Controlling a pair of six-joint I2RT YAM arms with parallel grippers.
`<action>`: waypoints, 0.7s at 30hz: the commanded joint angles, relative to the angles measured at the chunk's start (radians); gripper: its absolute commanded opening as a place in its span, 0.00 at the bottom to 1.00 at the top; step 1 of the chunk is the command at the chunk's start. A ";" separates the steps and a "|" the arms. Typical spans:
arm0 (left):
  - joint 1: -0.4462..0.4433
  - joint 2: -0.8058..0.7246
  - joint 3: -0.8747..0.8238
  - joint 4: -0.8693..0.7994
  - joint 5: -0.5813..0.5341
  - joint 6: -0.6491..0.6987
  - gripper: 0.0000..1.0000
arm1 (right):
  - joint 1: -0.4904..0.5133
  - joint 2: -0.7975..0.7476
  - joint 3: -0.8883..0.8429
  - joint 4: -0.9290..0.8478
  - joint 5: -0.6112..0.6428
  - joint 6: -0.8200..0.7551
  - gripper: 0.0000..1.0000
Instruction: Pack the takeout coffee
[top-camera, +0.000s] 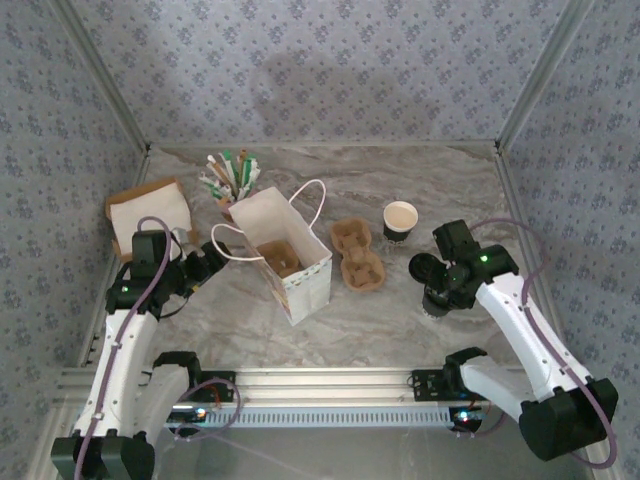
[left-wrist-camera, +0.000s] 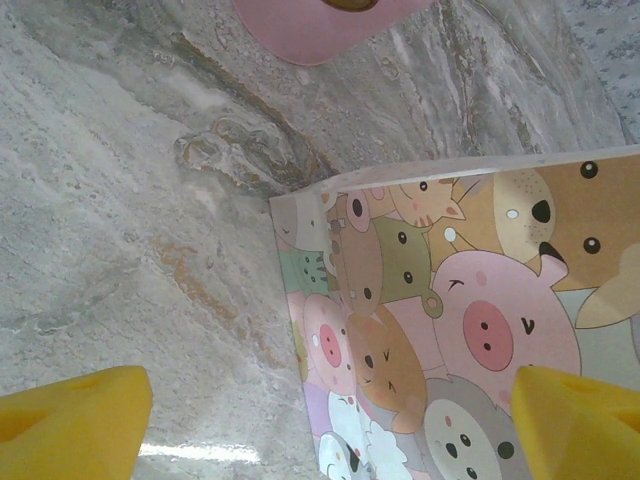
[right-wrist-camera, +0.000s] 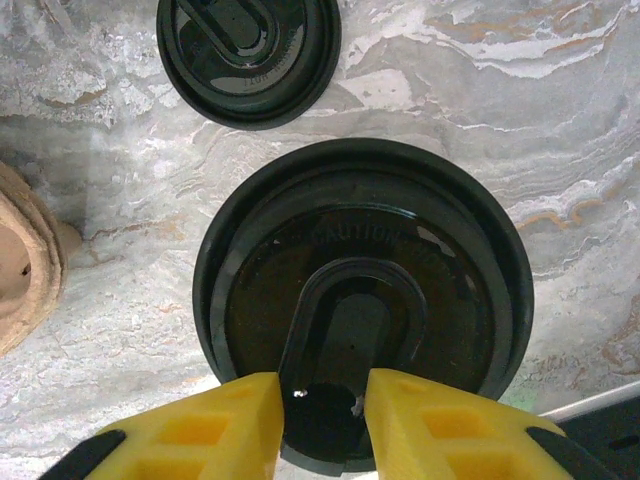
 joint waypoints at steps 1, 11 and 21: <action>0.006 -0.016 0.039 -0.016 0.019 0.018 0.92 | -0.006 0.007 0.029 -0.089 -0.015 -0.008 0.38; 0.007 -0.033 0.043 -0.031 0.019 0.020 0.93 | -0.027 0.019 0.144 -0.142 0.051 -0.096 0.83; 0.006 -0.033 0.040 -0.032 0.019 0.027 0.93 | -0.074 0.107 0.120 -0.089 0.057 -0.182 0.88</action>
